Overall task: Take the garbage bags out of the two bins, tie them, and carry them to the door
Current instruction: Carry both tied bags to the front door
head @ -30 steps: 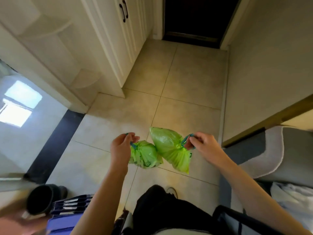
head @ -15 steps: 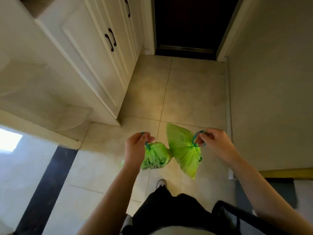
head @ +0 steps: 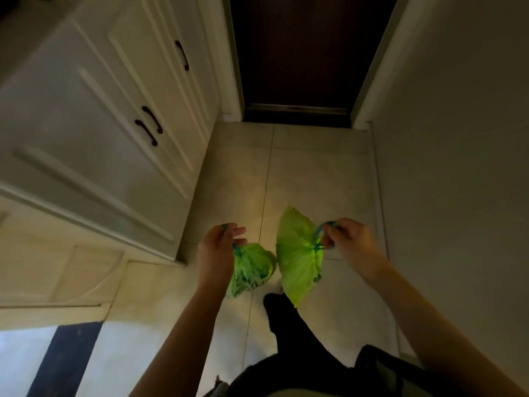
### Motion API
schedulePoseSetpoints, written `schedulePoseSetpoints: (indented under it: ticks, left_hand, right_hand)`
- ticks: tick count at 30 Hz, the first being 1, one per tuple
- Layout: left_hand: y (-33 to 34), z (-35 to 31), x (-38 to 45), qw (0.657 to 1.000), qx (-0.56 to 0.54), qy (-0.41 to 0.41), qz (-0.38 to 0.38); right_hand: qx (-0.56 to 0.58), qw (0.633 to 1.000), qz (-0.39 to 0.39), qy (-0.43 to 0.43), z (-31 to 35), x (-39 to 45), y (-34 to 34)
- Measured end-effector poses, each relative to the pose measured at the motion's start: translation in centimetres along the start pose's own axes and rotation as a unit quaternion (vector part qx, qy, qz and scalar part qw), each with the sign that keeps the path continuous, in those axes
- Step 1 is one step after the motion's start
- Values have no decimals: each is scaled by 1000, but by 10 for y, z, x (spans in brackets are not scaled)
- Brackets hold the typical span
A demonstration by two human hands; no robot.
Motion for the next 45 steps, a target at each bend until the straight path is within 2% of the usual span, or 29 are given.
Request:
schedulePoseSetpoints:
  ticks: [5,9,15,19,24,28,34,40,45]
  left_hand:
    - [37,-43,80,999,-1,27,-35]
    - [59,-69,144,999,-13,13,-33]
    - [101,-107,246,1000,4,6,3]
    - [132,-138,311,1000,5,10,26]
    - [184,-184,389,996,33,29,83]
    - [220,-214,454,995,9,-5,102]
    - [267,-243,539,998,7,-32,45]
    - [313,-262,603,990,-32,-95,-96]
    - [335,-286,652,977,-24,-108,-182]
  right_hand:
    - [9,1000,15,0,20,91,-8]
    - [-8,1000,9,-11,43,166,-20]
    - [-47,998,-7,-27,74,277,-39]
    - [-36,999,-20,-20,91,351,-53]
    - [-42,998,-54,-1,118,446,-72]
    - [-28,997,-75,11,139,520,-91]
    - [-6,999,-35,25,165,632,-113]
    - [2,999,41,9,189,741,-110]
    - [-20,994,104,17,209,818,-98]
Point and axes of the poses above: each hand's wrist, its own x-axis towards the middle knuckle, its own y-axis out of the palm, z = x × y, the point moved 5 cm from there along x, towards the middle knuckle, and after that the axes turned 3 degrees about x, right-handed, at the moved point
